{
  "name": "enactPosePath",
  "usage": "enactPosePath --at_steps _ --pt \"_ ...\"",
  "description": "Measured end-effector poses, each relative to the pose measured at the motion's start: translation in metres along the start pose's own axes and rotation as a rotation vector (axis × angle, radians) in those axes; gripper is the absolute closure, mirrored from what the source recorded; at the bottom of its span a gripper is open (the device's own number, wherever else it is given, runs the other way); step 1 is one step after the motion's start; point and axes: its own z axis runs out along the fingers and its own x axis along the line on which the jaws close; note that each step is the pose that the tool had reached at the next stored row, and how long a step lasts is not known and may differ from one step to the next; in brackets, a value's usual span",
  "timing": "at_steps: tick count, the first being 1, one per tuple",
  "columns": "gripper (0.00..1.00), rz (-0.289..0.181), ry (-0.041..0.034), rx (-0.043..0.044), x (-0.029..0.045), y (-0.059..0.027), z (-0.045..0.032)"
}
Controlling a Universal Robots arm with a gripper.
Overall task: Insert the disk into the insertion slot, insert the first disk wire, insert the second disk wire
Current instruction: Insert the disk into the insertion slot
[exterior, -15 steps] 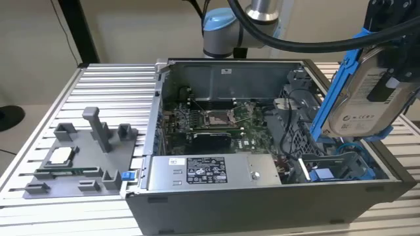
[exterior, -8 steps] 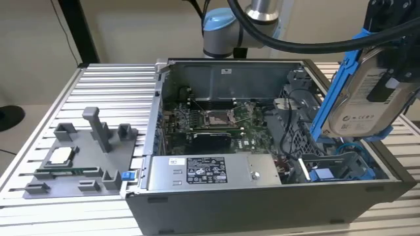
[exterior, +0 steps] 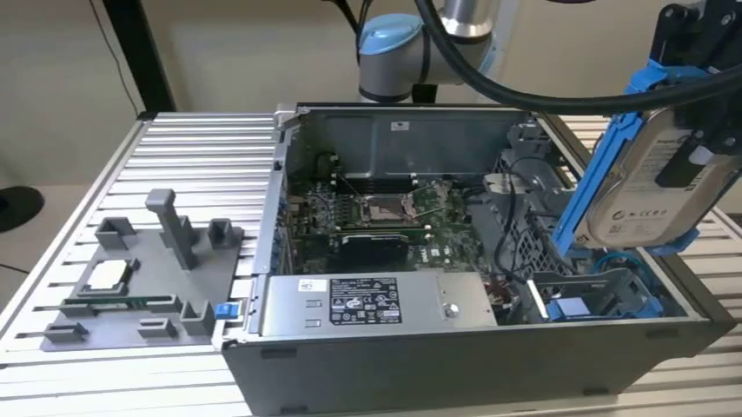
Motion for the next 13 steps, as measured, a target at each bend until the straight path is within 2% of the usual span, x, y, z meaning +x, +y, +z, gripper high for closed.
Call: enactPosePath --at_steps 3,13 --pt "1.00 0.000 -0.0017 -0.0057 0.0009 -0.0035 0.0020" --pt "1.00 0.000 -0.0014 -0.0058 0.0009 -0.0037 0.0020"
